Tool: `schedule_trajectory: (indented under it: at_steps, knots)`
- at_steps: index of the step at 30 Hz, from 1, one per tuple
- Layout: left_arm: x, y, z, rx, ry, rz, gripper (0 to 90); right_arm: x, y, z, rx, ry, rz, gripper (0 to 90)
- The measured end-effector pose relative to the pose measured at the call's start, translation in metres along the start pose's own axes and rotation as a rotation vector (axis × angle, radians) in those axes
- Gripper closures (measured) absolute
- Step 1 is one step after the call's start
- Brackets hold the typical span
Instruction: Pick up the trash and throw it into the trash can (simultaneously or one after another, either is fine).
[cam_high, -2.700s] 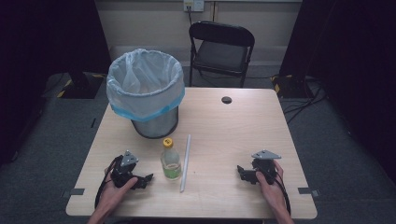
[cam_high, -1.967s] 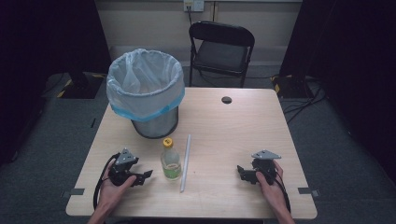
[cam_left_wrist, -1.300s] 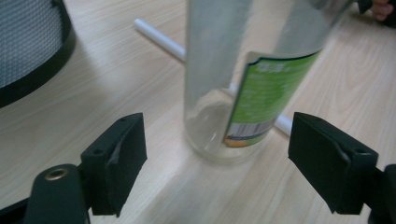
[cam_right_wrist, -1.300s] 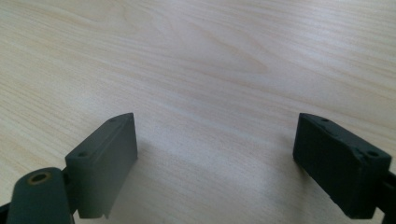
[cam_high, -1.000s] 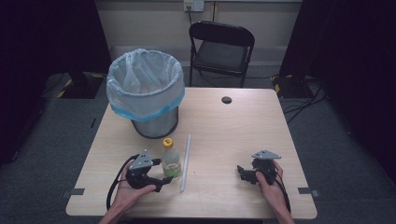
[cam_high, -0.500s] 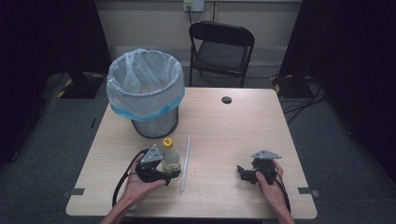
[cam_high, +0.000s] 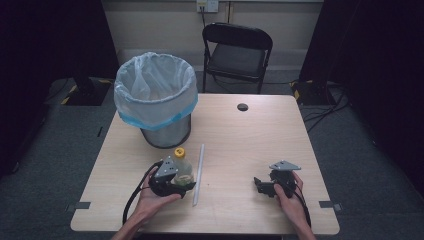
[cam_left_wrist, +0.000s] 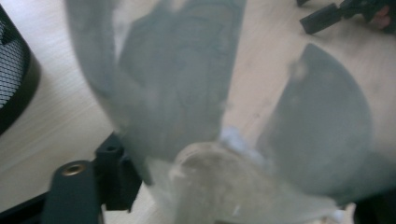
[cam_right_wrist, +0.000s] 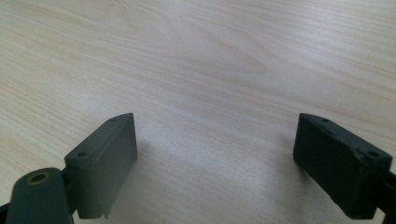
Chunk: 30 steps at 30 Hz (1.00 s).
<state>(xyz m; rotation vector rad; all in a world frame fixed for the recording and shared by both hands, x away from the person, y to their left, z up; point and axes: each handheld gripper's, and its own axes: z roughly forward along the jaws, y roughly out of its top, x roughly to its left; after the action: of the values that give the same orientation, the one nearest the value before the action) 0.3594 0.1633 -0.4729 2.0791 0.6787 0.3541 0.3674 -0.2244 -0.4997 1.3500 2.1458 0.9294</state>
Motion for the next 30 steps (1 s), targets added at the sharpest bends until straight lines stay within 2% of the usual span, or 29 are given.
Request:
schedule_trajectory:
  at_steps: [10,22,30]
  knots:
    - [-0.0014,0.0017,0.0001,0.009,0.008,0.01,28.2,0.0,0.0,0.0,0.0,0.0,0.0,12.7]
    - [0.0024,0.0,-0.0026,-0.003,-0.016,-0.017,28.3,0.0,0.0,0.0,0.0,0.0,0.0,12.7]
    - [0.0022,0.0051,-0.0095,-0.04,-0.023,-0.032,28.3,0.0,0.0,0.0,0.0,0.0,0.0,12.7]
